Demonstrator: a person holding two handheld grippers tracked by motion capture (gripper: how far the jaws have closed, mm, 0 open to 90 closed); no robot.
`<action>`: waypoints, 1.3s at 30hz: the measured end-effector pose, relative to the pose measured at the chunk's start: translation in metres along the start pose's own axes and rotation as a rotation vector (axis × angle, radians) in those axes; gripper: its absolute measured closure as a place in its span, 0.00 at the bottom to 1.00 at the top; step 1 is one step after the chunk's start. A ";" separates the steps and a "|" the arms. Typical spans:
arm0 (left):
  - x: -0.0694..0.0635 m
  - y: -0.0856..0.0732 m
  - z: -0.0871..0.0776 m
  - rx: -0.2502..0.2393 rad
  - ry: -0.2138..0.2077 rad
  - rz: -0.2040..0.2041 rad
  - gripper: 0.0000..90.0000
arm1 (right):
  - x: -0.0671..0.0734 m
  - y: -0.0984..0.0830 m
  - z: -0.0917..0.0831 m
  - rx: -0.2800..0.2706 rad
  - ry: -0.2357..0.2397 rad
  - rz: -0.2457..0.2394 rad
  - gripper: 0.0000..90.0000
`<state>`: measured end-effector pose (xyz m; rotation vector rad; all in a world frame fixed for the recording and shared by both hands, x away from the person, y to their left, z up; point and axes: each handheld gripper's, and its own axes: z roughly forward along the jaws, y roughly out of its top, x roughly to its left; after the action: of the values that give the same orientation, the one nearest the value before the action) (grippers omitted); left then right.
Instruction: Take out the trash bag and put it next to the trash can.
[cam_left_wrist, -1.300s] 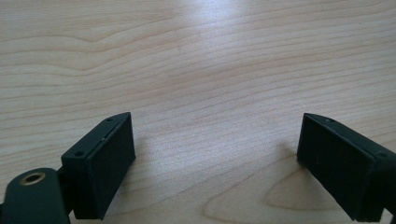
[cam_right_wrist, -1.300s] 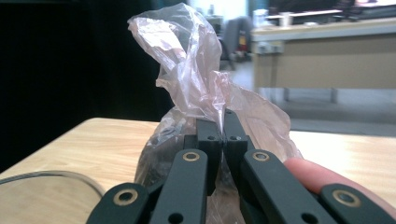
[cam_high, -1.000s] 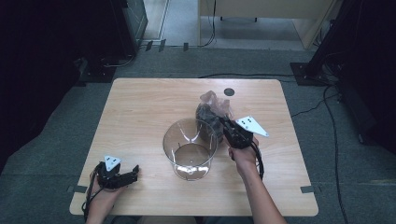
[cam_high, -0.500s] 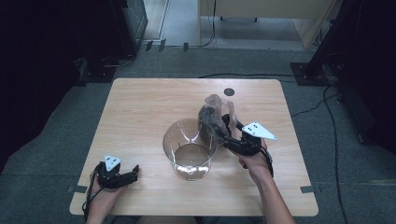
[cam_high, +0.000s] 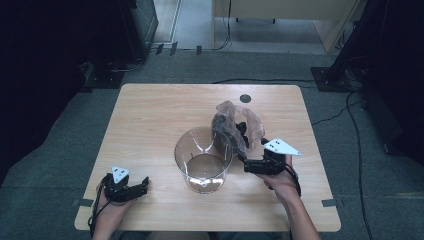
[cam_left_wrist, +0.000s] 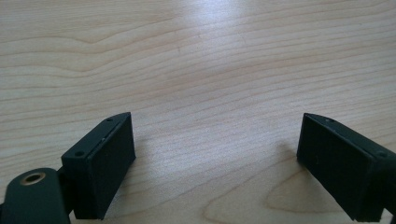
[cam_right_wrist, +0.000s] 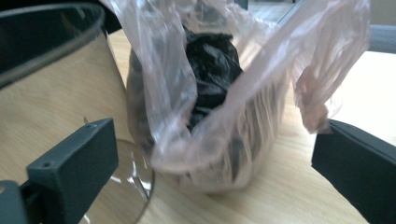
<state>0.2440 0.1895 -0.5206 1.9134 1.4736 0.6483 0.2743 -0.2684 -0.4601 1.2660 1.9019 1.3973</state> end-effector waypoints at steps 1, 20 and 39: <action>0.000 0.000 0.000 0.000 0.000 0.000 0.12 | -0.001 -0.001 -0.001 0.005 -0.003 -0.005 0.00; 0.000 0.000 0.000 0.000 0.000 0.000 0.12 | -0.044 -0.040 -0.038 0.072 -0.164 0.039 0.00; 0.000 0.000 0.000 0.000 0.000 0.000 0.12 | -0.078 -0.070 -0.060 0.170 -0.325 0.108 0.00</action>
<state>0.2440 0.1895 -0.5206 1.9132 1.4740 0.6486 0.2354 -0.3705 -0.5132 1.5902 1.7768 1.0182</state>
